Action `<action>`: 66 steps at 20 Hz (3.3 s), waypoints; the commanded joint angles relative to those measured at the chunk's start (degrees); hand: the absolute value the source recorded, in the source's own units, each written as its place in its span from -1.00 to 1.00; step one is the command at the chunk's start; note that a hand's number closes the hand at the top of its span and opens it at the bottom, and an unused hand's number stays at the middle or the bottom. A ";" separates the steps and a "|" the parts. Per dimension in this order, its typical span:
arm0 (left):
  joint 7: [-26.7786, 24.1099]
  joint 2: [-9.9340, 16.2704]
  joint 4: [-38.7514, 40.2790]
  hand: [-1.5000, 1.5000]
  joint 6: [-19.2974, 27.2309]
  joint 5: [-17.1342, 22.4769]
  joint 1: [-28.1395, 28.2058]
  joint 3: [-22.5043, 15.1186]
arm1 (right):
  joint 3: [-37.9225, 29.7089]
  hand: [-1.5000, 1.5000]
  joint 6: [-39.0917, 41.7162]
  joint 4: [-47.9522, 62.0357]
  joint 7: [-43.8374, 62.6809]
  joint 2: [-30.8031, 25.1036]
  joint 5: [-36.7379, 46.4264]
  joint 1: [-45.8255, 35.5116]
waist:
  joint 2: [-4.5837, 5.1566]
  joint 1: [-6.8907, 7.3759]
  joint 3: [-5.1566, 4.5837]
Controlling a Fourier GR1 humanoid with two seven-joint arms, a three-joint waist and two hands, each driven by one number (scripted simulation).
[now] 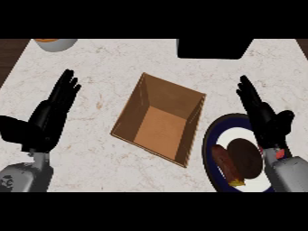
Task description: Pick the bell pepper from the plate and place it in the cardboard box
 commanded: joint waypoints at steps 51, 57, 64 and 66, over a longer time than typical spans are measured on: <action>-5.29 0.20 4.72 0.00 2.49 -18.31 11.95 3.41 | 3.76 -1.00 27.04 -11.99 21.34 -18.94 55.22 10.79 | 0.15 -1.29 0.14; -2.69 0.33 4.12 0.00 -1.04 -18.16 10.10 5.22 | -0.75 -1.00 30.76 -8.55 17.97 -15.54 58.74 8.52 | 0.17 -1.28 0.14; -1.03 0.14 3.35 0.00 -3.21 -18.68 9.31 7.20 | -2.95 -1.00 28.72 -6.10 15.52 -9.57 64.23 9.49 | 0.16 -1.24 0.15; -2.59 0.22 4.79 0.00 -3.76 -18.37 8.93 8.45 | -2.04 -1.00 30.59 -9.40 17.94 -7.39 65.50 9.86 | 0.14 -1.29 0.14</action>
